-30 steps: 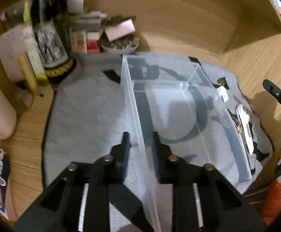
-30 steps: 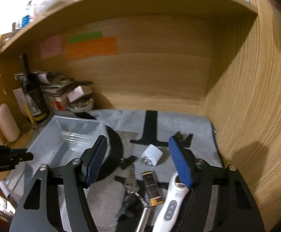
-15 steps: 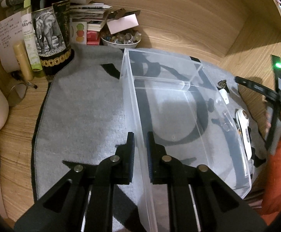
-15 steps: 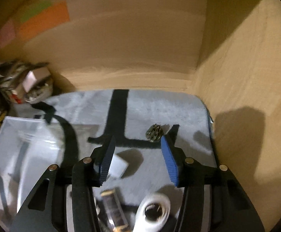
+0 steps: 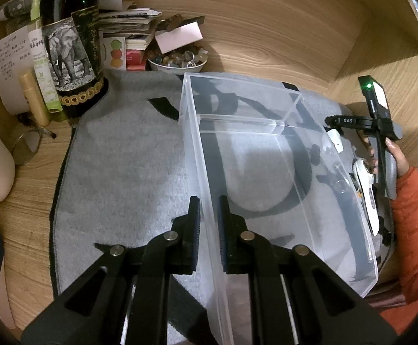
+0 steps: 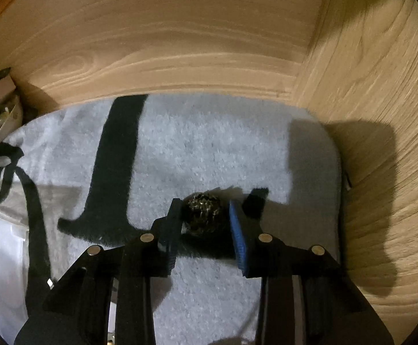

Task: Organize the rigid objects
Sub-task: 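Grasp the clear plastic box rim with the left gripper while the right gripper grasps the dark metal ornament, then lower the dark metal ornament into the clear box and open the right gripper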

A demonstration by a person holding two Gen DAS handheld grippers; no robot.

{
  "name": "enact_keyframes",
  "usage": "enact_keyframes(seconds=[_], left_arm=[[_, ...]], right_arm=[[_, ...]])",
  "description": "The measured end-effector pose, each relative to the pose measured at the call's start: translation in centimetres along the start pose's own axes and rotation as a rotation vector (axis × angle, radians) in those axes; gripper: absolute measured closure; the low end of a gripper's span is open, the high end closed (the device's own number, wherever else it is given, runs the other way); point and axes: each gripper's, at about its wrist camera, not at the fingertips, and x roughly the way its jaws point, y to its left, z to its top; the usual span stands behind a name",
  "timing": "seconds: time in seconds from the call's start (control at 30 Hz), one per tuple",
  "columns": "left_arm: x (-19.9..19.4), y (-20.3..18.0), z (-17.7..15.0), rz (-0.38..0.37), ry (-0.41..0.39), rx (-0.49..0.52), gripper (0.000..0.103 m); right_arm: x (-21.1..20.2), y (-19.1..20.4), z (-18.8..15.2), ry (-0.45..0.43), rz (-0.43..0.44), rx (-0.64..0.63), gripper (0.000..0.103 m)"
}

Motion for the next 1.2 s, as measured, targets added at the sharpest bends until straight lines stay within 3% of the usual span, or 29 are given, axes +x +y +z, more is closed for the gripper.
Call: enact_keyframes(seconds=[0.17, 0.43, 0.63, 0.9, 1.2], left_arm=[[0.0, 0.0, 0.0, 0.007, -0.001, 0.004, 0.091], [0.0, 0.0, 0.0, 0.006, -0.004, 0.01, 0.091], [0.0, 0.0, -0.2, 0.004, -0.012, 0.007, 0.091], [-0.1, 0.1, -0.3, -0.005, -0.019, -0.002, 0.091], [-0.1, -0.1, -0.3, -0.003, -0.018, 0.006, 0.091]], right_arm=[[-4.0, 1.7, -1.2, -0.082, 0.015, -0.053, 0.074], [-12.1, 5.7, -3.7, -0.223, 0.119, -0.126, 0.073], [-15.0, 9.7, -5.4, -0.308, 0.195, -0.214, 0.073], [-14.6, 15.4, -6.1, -0.283, 0.285, -0.306, 0.073], [-12.4, 20.6, -5.3, -0.189, 0.36, -0.392, 0.073]])
